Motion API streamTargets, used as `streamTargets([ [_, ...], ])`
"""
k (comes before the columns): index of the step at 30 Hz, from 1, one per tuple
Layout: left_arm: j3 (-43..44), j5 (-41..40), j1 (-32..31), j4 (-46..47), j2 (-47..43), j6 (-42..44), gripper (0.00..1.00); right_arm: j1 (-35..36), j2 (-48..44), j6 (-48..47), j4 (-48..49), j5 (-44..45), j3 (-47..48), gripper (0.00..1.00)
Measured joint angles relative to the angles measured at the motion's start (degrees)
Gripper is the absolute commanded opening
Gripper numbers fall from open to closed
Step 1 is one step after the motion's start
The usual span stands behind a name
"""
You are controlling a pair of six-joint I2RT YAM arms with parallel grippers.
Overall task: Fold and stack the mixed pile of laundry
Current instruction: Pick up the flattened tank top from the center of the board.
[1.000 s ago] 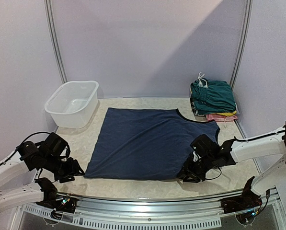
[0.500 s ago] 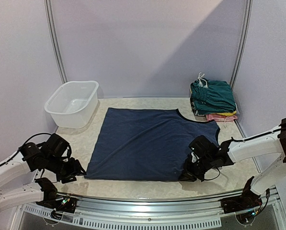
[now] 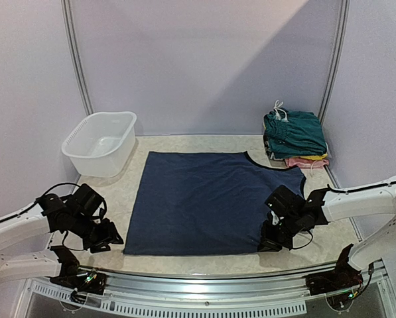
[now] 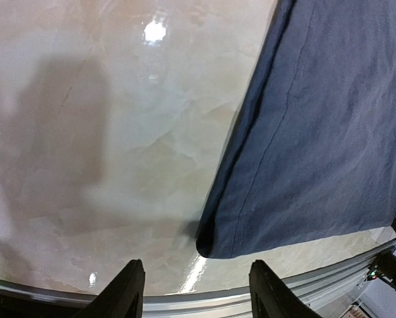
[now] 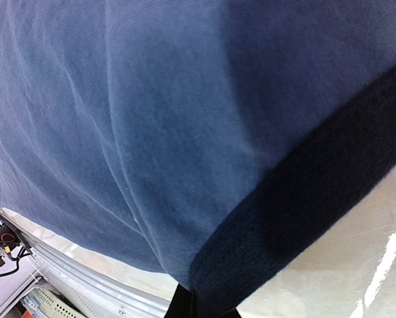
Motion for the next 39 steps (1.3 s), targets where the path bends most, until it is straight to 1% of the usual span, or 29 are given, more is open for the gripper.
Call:
streamTargets([
  [7,-0.83,0.15,-3.91,2.1,2.86,-0.81,0.51,0.0,0.74,-0.5,-0.26,0.02,0.02,0.0],
  [16,-2.58,0.15,-7.23,6.29,6.36,-3.08,0.41,0.0,0.96,-0.74,-0.31,0.0,0.02,0.0],
  [20,-2.58,0.13,-8.37,8.11,8.74,-3.43,0.28,0.0,1.4,-0.81,-0.24,0.0,0.02,0.0],
  [23,-2.64,0.13,-9.09,9.27,10.16,-4.07,0.22,0.0,1.55,-0.9,-0.22,0.0,0.02,0.0],
  [25,-2.64,0.04,-9.62,9.81,10.51,-4.48,0.15,0.0,1.55,-0.94,-0.22,0.0,0.02,0.0],
  [28,-2.64,-0.2,-10.58,10.27,10.84,-5.31,0.01,0.0,1.57,-0.96,-0.22,0.0,0.02,0.0],
  [36,-2.38,-1.81,-12.07,10.08,9.73,-6.97,0.0,0.0,1.42,-1.68,-1.01,0.02,0.17,0.0],
  [39,-1.38,-2.14,-12.31,8.83,9.27,-7.21,0.0,0.0,0.98,-2.05,-2.89,0.07,0.7,0.0],
])
